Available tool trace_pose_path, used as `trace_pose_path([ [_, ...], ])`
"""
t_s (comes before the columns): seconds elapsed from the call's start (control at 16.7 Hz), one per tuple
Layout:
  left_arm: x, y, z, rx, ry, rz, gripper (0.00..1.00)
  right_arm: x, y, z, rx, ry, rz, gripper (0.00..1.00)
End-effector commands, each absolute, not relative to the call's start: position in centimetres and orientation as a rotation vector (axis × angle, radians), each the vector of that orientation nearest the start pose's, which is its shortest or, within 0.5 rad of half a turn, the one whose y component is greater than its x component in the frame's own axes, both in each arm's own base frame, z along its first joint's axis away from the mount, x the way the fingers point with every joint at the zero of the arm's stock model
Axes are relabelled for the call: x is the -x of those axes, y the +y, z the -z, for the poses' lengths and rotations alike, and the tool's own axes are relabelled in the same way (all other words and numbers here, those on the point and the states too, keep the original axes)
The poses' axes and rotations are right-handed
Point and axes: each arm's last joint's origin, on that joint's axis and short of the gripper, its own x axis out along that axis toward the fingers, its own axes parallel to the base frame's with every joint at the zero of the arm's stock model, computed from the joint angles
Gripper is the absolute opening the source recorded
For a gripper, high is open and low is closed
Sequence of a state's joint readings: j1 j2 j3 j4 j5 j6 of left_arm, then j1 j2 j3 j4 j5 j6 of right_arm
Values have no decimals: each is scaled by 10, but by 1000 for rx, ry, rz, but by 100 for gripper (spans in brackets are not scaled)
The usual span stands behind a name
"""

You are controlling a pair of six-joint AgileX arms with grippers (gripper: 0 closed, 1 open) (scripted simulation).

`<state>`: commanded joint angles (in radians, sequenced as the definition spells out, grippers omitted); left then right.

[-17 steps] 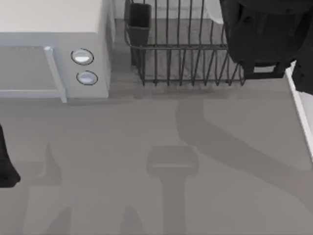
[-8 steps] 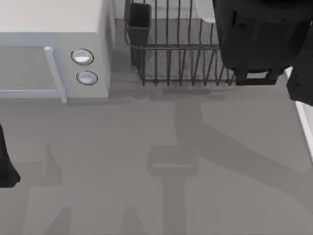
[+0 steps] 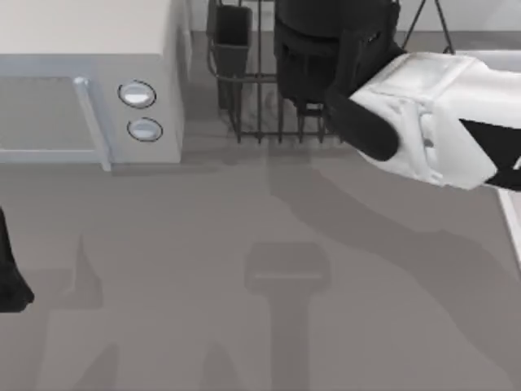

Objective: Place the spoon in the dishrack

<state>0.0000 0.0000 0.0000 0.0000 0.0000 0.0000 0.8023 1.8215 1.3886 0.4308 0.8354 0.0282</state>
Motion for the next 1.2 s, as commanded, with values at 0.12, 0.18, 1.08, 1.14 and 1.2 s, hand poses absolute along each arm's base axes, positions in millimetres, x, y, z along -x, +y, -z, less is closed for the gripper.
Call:
trace_pose_path([
  [0.12, -106, -1, -160, 0, 0, 0, 100, -343, 286, -271, -20, -15, 12, 0],
  [0.18, -106, -1, -160, 0, 0, 0, 100, -357, 280, -255, -17, -14, 12, 0],
  [1.08, -106, -1, -160, 0, 0, 0, 100, -382, 262, -219, 0, 0, 10, 53],
  [1.14, -106, -1, -160, 0, 0, 0, 100, -382, 262, -219, 0, 0, 10, 60],
  [1.2, -106, -1, -160, 0, 0, 0, 100, -382, 262, -219, 0, 0, 10, 68],
])
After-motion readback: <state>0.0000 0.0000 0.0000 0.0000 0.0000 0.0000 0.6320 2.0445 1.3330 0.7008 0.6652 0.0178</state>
